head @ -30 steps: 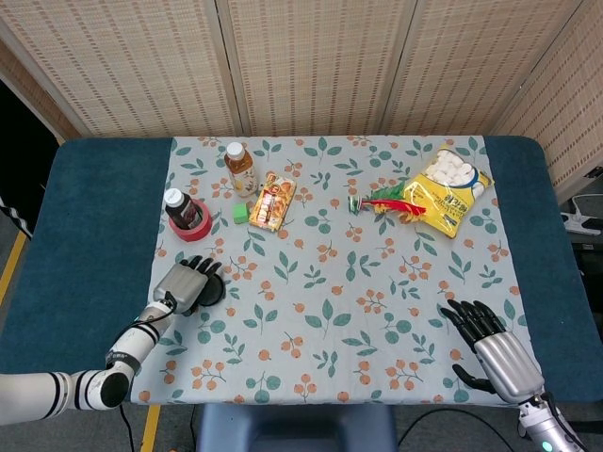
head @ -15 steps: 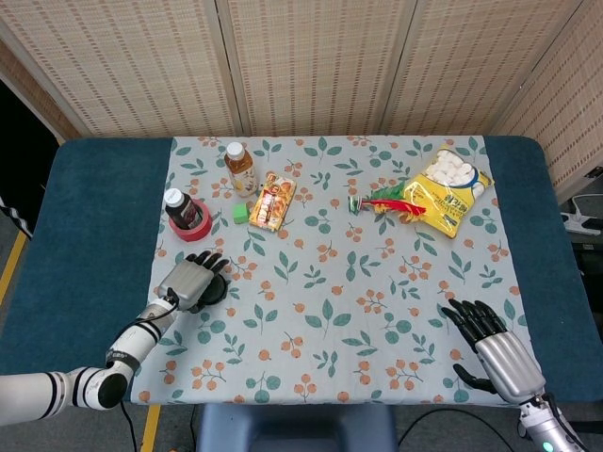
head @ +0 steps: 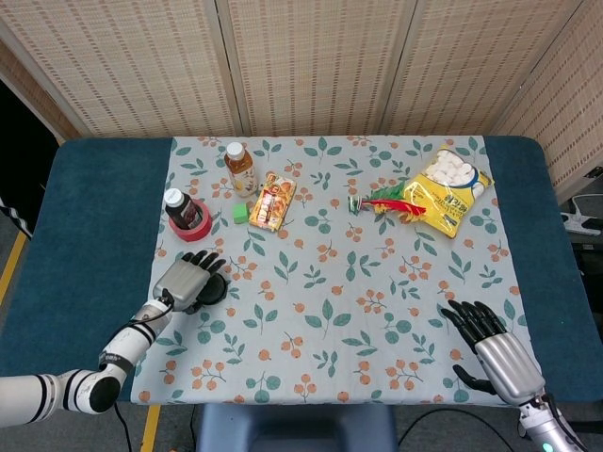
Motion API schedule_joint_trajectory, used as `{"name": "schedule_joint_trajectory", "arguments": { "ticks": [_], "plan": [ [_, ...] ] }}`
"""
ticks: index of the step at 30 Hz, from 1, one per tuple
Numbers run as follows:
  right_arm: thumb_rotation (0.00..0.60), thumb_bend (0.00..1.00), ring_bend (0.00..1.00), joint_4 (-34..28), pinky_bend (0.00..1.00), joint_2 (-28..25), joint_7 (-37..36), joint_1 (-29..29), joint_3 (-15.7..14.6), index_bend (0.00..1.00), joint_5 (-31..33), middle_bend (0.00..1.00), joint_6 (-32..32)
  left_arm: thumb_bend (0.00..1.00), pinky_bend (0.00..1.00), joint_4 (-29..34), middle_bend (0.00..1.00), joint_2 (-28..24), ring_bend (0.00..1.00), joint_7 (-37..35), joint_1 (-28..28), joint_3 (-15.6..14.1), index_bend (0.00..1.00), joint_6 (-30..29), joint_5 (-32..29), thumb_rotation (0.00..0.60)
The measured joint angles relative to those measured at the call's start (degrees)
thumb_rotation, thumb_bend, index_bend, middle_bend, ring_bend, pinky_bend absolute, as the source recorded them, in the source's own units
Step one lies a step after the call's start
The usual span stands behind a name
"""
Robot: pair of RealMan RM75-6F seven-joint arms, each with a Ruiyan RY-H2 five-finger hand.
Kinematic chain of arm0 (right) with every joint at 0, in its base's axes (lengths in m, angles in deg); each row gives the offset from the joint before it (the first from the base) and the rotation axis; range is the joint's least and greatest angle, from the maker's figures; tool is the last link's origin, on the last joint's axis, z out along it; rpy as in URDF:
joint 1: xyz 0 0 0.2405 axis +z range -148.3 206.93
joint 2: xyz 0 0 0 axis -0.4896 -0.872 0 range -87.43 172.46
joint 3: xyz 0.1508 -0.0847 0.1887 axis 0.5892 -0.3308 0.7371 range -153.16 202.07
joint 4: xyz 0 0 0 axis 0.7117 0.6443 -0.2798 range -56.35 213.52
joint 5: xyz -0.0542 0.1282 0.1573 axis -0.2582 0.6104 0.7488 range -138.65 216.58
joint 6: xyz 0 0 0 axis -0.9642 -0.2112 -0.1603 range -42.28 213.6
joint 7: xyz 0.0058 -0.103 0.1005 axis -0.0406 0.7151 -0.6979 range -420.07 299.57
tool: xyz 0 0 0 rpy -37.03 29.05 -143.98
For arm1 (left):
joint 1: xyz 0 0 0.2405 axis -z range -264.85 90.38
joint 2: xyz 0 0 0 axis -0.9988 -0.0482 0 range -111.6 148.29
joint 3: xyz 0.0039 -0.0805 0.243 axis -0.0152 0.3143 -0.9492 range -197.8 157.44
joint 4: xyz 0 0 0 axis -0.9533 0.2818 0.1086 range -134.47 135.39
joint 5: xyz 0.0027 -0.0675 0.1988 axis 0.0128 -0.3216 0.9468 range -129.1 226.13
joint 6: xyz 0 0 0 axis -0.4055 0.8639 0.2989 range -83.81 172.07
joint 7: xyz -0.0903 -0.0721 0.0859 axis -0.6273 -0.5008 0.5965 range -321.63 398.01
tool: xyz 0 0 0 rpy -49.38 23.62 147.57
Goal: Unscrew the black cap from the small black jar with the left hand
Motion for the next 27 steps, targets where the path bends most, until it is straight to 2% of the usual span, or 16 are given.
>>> {"name": "schedule_joint_trajectory", "arguments": {
  "ticks": [3, 11, 18, 22, 27],
  "plan": [
    [0.6, 0.19, 0.0, 0.0, 0.0, 0.0, 0.1, 0.0, 0.0, 0.0, 0.0, 0.0, 0.2, 0.32, 0.14, -1.1, 0.0, 0.7, 0.0, 0.5, -0.1, -0.3, 0.08, -0.6, 0.2, 0.6],
    [0.6, 0.19, 0.0, 0.0, 0.0, 0.2, 0.3, 0.1, 0.0, 0.0, 0.2, 0.0, 0.5, 0.33, 0.15, -2.1, 0.0, 1.8, 0.0, 1.6, -0.7, -0.5, 0.38, -2.8, 1.0, 0.6],
    [0.6, 0.19, 0.0, 0.0, 0.0, 0.2, 0.4, 0.1, 0.0, 0.0, 0.2, 0.0, 0.5, 0.33, 0.16, -3.1, 0.0, 2.7, 0.0, 0.4, -1.6, 0.0, 0.48, -3.6, 3.1, 0.6],
    [0.6, 0.19, 0.0, 0.1, 0.0, 0.2, 0.5, 0.1, 0.0, 0.0, 0.3, 0.0, 0.7, 0.32, 0.17, -3.2, 0.0, 2.8, 0.0, -1.4, -2.3, 0.5, 0.5, -4.3, 4.8, 0.6],
    [0.6, 0.19, 0.0, 0.0, 0.0, 0.3, 0.7, 0.3, 0.0, 0.0, 0.5, 0.0, 1.0, 0.32, 0.19, 0.0, 0.0, -0.2, 0.0, -5.4, -3.0, 1.9, 0.5, -3.8, 6.0, 0.6]
  ]
}}
